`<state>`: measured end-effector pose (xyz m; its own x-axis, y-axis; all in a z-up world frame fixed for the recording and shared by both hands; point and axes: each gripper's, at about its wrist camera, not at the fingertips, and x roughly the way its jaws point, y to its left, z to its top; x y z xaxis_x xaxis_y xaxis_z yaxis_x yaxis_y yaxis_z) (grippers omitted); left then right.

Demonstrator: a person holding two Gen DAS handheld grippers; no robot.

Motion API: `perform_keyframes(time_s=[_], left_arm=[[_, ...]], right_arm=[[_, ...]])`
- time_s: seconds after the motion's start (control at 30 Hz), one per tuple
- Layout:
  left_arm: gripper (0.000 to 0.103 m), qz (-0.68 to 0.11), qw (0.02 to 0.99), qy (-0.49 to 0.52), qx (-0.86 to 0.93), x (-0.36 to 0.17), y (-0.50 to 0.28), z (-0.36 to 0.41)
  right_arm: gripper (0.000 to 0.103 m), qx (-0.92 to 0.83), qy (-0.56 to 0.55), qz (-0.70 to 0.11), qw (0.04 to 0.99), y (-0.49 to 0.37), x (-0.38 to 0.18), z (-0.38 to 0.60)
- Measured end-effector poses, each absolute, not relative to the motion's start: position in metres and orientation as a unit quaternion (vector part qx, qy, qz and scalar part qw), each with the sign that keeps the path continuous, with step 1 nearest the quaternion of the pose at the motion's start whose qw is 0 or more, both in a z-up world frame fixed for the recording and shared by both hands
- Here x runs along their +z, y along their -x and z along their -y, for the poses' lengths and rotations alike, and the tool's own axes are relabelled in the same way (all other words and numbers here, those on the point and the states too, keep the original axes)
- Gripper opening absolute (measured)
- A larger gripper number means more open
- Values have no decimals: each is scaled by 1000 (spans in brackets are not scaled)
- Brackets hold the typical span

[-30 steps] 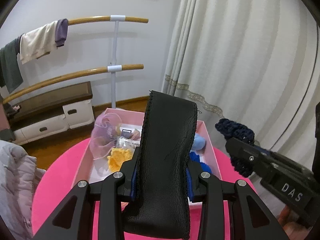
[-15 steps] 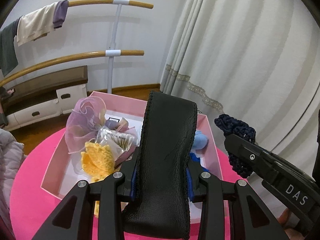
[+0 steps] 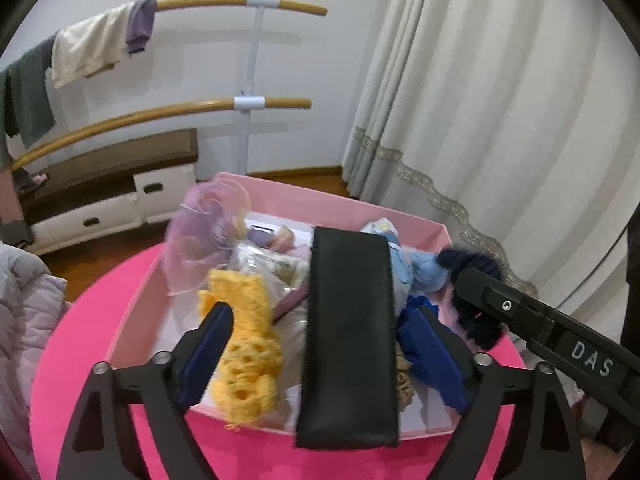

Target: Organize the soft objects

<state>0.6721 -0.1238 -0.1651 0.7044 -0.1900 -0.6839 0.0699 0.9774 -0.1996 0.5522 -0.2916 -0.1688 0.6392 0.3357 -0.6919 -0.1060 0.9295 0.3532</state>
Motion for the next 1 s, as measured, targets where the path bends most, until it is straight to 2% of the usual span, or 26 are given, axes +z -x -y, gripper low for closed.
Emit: perform_keyframes(time_s=[0.03, 0.07, 0.1, 0.17, 0.2, 0.37, 0.67, 1.0], left_arm=[[99, -371, 923, 77, -66, -163, -666, 123], [103, -367, 925, 75, -63, -164, -662, 122], [103, -361, 928, 73, -59, -163, -657, 120], [103, -352, 932, 67, -51, -161, -650, 118], [103, -349, 934, 64, -47, -161, -645, 118], [103, -333, 941, 47, -29, -162, -608, 102], [103, -324, 945, 38, -22, -151, -543, 85], [103, -295, 955, -29, 3, -133, -456, 91]], right_arm=[[41, 124, -146, -407, 893, -552, -170, 292], [55, 123, -152, -407, 892, -551, -171, 293], [72, 125, -159, -408, 890, -551, -172, 295], [93, 123, -177, -402, 890, -548, -173, 299], [95, 120, -181, -400, 891, -546, -173, 301], [102, 106, -195, -385, 896, -531, -164, 305], [103, 100, -172, -363, 910, -484, -142, 294], [103, 63, -118, -312, 941, -394, -105, 277]])
